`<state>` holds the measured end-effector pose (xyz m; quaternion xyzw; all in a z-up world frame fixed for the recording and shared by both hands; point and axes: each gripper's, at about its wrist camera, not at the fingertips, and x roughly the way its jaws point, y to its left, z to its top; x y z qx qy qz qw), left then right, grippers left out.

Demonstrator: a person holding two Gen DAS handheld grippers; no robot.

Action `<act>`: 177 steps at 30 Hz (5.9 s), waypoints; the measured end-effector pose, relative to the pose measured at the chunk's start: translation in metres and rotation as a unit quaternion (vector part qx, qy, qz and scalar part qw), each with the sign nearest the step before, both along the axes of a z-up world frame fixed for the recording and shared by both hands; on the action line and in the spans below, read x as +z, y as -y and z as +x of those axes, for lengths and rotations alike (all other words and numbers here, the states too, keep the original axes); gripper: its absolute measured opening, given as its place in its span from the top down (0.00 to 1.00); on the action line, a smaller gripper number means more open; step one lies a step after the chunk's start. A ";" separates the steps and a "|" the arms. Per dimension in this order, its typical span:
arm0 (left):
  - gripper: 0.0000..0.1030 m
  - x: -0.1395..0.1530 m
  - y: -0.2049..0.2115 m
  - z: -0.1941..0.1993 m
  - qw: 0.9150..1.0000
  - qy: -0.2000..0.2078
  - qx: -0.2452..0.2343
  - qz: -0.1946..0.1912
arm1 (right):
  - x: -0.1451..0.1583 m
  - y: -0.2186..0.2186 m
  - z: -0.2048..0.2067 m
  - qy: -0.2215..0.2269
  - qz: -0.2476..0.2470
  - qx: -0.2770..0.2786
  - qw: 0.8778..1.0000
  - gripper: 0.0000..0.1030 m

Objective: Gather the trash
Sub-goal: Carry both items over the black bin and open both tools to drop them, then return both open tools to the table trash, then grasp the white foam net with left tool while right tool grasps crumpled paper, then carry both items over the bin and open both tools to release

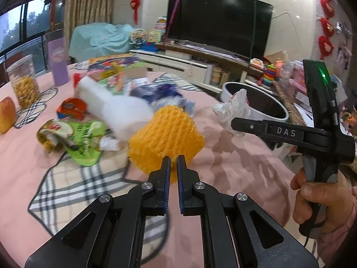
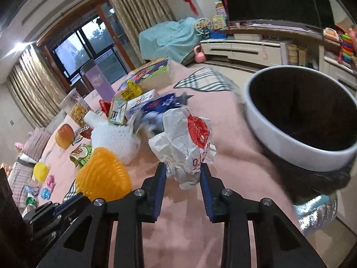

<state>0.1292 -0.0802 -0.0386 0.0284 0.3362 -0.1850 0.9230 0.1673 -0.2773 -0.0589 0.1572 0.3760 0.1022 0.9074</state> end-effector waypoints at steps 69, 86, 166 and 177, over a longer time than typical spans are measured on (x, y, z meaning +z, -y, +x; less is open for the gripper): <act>0.39 0.032 0.171 0.072 0.995 -0.004 -0.096 0.020 | 0.019 0.153 0.007 -0.006 0.003 -0.131 0.991 0.28; 0.38 0.005 0.055 0.035 0.999 -0.035 0.014 -0.008 | 0.022 0.081 -0.018 0.021 0.035 -0.078 0.996 0.12; 0.80 0.010 0.001 0.059 0.996 -0.062 0.017 -0.068 | 0.002 0.019 0.023 -0.005 0.048 0.003 0.999 0.92; 0.80 0.023 0.057 0.055 0.996 -0.057 -0.036 -0.063 | 0.015 0.067 -0.001 0.013 0.045 -0.050 0.998 0.92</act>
